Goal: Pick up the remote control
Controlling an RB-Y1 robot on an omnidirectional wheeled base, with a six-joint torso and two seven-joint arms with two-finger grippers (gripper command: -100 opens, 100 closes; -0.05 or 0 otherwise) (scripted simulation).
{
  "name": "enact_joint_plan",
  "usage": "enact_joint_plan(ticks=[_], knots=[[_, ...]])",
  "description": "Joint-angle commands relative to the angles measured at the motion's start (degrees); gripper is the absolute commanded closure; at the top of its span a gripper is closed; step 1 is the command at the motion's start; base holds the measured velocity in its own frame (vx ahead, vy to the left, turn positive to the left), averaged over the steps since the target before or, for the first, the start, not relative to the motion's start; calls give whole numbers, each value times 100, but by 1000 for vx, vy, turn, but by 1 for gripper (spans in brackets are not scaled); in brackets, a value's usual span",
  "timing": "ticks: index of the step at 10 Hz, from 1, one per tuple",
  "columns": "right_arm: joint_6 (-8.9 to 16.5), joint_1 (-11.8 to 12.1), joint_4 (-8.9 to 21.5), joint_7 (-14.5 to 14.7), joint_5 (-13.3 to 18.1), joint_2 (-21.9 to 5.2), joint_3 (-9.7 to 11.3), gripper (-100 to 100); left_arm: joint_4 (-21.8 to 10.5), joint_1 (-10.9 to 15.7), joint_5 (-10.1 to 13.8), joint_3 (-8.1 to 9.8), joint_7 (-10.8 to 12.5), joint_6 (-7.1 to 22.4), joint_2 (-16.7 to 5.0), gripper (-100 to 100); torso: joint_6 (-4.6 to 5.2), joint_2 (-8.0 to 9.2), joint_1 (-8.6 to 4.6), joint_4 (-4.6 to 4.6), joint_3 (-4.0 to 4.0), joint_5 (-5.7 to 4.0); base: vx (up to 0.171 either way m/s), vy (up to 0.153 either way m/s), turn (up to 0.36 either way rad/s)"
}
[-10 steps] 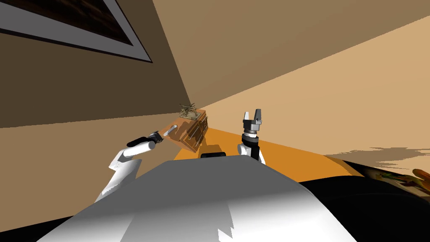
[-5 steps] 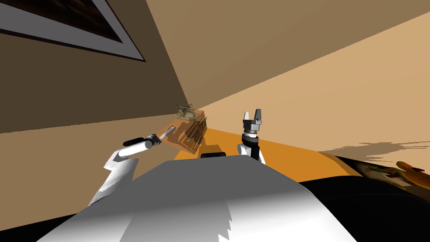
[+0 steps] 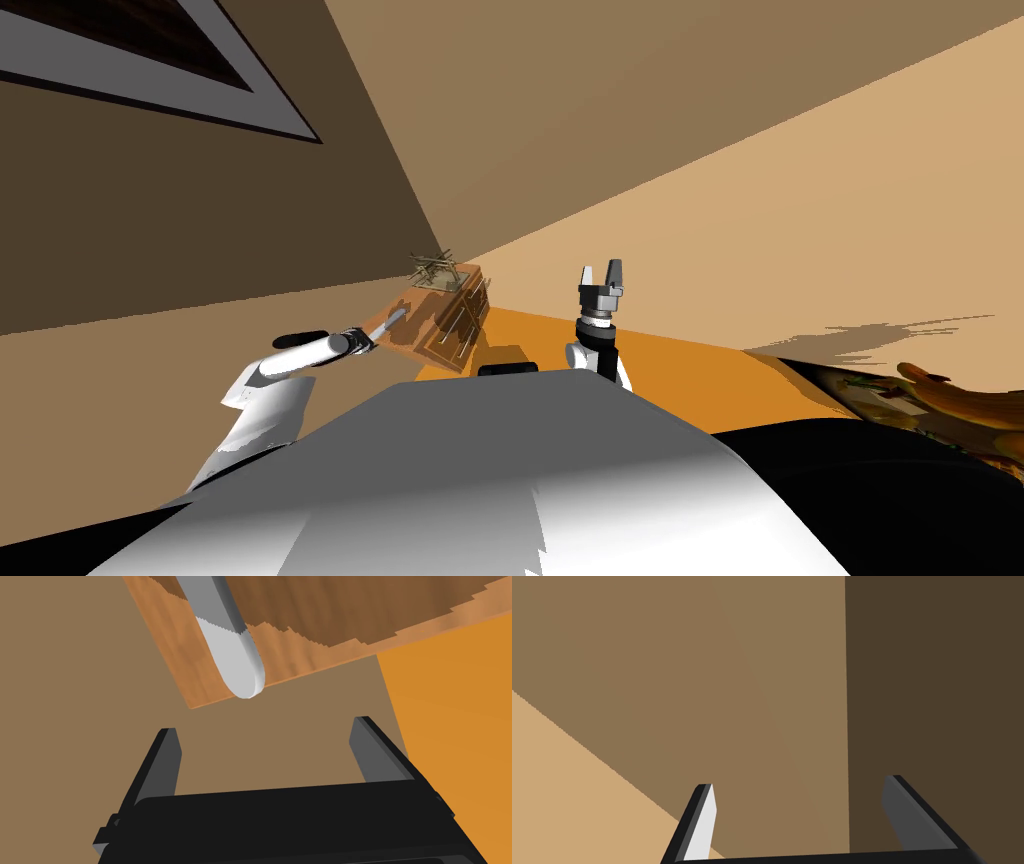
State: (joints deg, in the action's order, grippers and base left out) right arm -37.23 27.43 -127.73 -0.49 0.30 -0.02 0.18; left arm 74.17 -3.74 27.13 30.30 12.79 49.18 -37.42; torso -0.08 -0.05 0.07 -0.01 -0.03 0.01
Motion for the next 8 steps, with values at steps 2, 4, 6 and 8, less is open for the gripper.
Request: enact_joint_plan(ticks=[2,4,6,8], knots=[[0,-1,0,0,0,0,0,0,-248,58,74,126,144,419,-110,-100,4,-3,2,0,-1,0,49,10,-113],[0,0,0,0,0,0,0,0,-536,125,177,238,249,740,-240,-100,4,-13,6,-2,-6,1,70,20,-110],[0,0,0,0,0,0,0,0,-817,182,273,341,352,1043,-360,-100,4,-21,8,-4,-11,1,85,21,-96],[0,0,0,0,0,0,0,0,-1089,230,361,434,454,1323,-472,-100,4,-15,8,-3,-8,1,61,27,-101]])
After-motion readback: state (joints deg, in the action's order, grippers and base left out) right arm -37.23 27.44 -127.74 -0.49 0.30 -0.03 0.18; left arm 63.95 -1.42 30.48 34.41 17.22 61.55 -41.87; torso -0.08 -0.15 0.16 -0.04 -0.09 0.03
